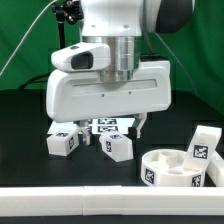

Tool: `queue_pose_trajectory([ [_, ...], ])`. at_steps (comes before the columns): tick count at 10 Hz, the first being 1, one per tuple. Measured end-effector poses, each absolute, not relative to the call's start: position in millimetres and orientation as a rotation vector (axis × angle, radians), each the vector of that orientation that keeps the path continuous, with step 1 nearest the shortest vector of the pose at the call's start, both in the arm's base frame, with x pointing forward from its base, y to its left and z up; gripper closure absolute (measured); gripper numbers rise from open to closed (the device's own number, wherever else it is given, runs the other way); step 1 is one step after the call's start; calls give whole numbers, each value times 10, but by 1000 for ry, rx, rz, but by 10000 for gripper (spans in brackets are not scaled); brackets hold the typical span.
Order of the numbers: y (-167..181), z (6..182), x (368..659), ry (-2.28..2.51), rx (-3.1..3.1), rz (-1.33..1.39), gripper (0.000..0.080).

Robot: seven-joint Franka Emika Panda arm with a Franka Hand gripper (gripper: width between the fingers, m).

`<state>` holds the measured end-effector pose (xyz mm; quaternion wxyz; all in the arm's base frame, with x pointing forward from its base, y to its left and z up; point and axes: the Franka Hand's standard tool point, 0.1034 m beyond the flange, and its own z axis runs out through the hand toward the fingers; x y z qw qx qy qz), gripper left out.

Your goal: Assemble stool

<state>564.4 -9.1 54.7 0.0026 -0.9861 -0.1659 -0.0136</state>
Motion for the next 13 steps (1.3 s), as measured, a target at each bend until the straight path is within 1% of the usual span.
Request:
queue_pose_trajectory([
  [2,-14,528,5544,-484,-3072,177,150],
  [3,-8,530,5601,-489,-3069,217,150],
  [4,-34,528,5538,-419,-3082,292,150],
  [6,-56,566,5370,-321,-3119,572,150],
  [7,-45,562,5384,-294,-3120,625,150],
  [8,-43,560,5309,-287,-3085,765,150],
  [9,-33,553,5306,-284,-3057,874,150],
  [10,-27,533,5315,-283,-3040,936,150],
  [11,-34,517,5243,-271,-2999,1058,150],
  [12,-63,448,5203,-245,-2971,1151,150],
  [13,-39,440,5159,-232,-2930,1260,150],
])
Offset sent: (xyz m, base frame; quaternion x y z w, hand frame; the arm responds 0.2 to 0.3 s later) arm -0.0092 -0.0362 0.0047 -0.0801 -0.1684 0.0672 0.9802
